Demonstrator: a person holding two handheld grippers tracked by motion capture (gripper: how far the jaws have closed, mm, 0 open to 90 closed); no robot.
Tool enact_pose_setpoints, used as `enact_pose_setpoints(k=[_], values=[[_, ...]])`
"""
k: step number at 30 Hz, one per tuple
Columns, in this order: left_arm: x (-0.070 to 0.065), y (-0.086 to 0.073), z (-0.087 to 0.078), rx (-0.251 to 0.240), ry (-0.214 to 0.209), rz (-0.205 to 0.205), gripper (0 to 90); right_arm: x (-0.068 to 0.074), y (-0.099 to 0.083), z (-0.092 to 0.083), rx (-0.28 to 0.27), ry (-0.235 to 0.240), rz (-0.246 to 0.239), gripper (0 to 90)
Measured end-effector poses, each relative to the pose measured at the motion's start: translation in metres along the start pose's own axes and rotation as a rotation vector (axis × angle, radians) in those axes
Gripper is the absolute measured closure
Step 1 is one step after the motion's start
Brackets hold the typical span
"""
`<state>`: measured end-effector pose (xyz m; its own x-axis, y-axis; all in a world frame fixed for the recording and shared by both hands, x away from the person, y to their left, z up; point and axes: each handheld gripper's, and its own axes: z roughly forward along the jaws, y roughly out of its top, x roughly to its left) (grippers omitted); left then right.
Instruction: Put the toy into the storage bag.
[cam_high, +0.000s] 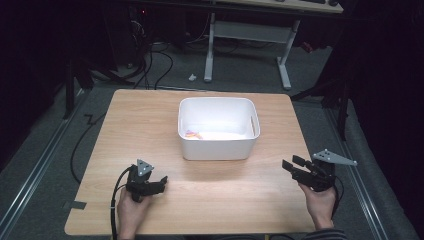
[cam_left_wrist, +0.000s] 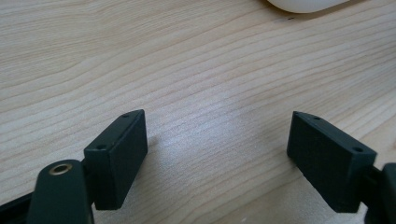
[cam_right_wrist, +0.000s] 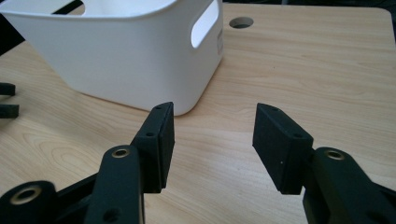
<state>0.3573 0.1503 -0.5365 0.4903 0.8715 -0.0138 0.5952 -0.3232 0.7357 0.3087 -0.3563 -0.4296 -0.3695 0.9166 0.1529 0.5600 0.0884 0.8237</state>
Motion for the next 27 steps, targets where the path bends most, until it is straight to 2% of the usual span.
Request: enact_pose_setpoints(k=[3,14,23,27], values=[[0.000,0.000,0.000,-0.002,0.001,0.000,20.6,-0.001,-0.005,0.006,0.013,-0.009,-0.005,48.4],[0.000,0.000,0.000,0.000,0.000,0.000,20.6,-0.004,-0.018,0.022,0.042,-0.006,0.031,48.6],[0.000,0.000,0.000,-0.002,0.001,0.000,20.6,0.000,-0.025,0.039,0.075,-0.017,0.017,47.6],[0.000,0.000,0.000,-0.002,0.001,0.000,20.6,0.003,-0.029,0.047,0.088,-0.069,-0.028,47.5]])
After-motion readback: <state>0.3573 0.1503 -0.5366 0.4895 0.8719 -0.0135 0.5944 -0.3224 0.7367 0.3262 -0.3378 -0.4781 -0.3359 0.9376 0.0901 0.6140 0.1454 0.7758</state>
